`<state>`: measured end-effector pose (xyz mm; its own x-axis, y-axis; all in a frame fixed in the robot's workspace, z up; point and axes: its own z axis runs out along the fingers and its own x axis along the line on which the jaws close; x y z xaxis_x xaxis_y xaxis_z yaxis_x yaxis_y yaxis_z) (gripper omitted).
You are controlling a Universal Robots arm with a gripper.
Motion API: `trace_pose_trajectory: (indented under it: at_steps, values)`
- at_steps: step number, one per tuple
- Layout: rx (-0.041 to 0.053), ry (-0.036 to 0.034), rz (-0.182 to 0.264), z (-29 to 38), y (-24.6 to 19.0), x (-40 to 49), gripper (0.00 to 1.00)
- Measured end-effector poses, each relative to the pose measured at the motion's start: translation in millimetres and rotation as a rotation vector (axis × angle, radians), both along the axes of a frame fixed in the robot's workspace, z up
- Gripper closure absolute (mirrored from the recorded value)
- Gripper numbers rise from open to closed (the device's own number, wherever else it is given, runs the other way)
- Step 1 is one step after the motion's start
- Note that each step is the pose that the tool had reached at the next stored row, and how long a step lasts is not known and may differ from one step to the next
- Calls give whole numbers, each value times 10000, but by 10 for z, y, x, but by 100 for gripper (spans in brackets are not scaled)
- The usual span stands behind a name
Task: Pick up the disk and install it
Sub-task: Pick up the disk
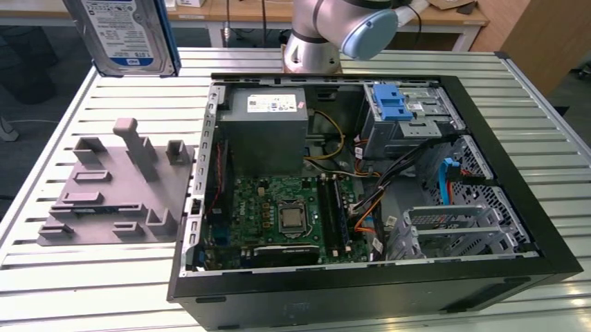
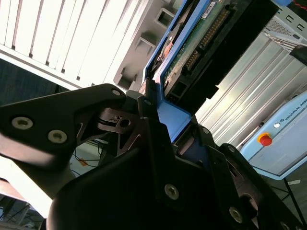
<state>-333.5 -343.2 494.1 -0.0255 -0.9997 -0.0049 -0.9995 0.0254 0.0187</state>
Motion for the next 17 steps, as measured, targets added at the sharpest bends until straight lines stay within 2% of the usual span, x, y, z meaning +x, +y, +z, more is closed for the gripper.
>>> trace_pose_trajectory:
  at_steps: [17]
  values:
    - [1, -1, 0, 0, 0, 131, 64]
